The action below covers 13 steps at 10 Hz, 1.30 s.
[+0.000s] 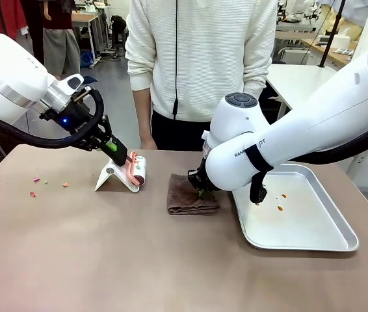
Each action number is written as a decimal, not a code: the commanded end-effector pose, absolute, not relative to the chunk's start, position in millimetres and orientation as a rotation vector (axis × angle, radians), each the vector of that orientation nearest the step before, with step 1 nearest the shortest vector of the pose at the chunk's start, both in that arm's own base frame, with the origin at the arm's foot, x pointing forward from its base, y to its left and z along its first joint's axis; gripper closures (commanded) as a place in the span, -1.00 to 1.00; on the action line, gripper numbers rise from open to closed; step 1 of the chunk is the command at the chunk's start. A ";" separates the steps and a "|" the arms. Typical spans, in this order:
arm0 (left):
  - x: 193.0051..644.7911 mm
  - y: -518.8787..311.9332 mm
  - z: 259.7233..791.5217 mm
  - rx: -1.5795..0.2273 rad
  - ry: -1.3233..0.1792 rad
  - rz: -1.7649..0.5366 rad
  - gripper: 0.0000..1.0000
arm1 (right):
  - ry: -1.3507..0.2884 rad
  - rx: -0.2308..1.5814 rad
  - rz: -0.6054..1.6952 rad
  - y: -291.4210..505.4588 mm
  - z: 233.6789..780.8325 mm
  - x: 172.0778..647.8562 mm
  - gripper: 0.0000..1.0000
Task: Clean the surface of the table.
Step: Hold the Lint Roller with your left hand and the towel with your right hand.
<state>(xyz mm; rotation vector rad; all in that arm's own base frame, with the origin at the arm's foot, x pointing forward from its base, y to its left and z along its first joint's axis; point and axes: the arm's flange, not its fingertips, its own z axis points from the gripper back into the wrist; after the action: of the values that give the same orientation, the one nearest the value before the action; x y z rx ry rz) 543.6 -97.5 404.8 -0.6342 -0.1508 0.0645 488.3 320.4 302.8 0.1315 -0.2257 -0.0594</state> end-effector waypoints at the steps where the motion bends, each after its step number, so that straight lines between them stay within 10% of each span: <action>1: 546.2 -97.3 406.0 -0.664 -0.174 0.058 1.00 | -0.204 0.130 -0.094 324.9 295.8 490.2 1.00; 13: 493.4 47.6 470.1 -1.117 -0.189 0.075 0.74 | 0.191 1.031 -0.217 140.0 415.5 456.0 1.00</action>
<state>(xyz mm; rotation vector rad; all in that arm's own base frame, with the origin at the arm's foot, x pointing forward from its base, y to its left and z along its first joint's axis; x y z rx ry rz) 508.3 27.7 475.9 -1.0403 -0.1924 0.0953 479.5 169.1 418.7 1.0041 0.1673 -0.2335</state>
